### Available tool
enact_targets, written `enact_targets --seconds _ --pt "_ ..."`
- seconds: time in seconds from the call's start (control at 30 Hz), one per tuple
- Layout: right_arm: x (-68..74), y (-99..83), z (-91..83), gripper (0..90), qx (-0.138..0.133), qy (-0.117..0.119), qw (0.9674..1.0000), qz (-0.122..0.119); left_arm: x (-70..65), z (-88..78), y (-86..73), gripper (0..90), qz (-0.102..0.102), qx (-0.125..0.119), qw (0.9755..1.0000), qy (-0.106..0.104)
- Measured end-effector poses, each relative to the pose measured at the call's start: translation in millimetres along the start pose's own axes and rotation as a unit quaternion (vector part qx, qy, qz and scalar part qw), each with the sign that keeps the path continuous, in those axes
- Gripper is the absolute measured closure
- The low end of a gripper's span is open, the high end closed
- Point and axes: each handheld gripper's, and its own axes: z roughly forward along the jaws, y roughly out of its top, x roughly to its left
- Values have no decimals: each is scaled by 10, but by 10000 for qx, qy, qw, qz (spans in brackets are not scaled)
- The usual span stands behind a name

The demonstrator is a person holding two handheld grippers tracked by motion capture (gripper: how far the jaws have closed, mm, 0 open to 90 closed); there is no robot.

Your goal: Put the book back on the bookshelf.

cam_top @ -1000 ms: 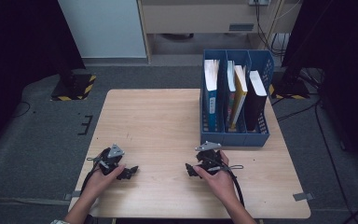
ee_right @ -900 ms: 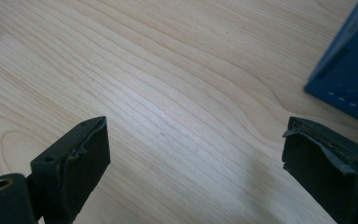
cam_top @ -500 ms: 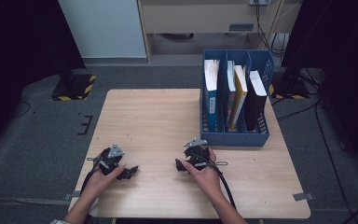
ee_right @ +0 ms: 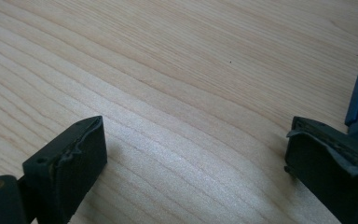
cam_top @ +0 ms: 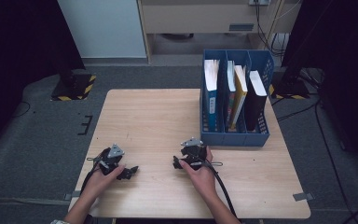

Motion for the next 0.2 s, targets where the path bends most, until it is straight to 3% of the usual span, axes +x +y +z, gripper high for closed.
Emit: enact_targets --seconds 0.2 --pt "-4 -8 -1 23 40 -64 9999 91 2 2 3 0 15 5 10000 -11"
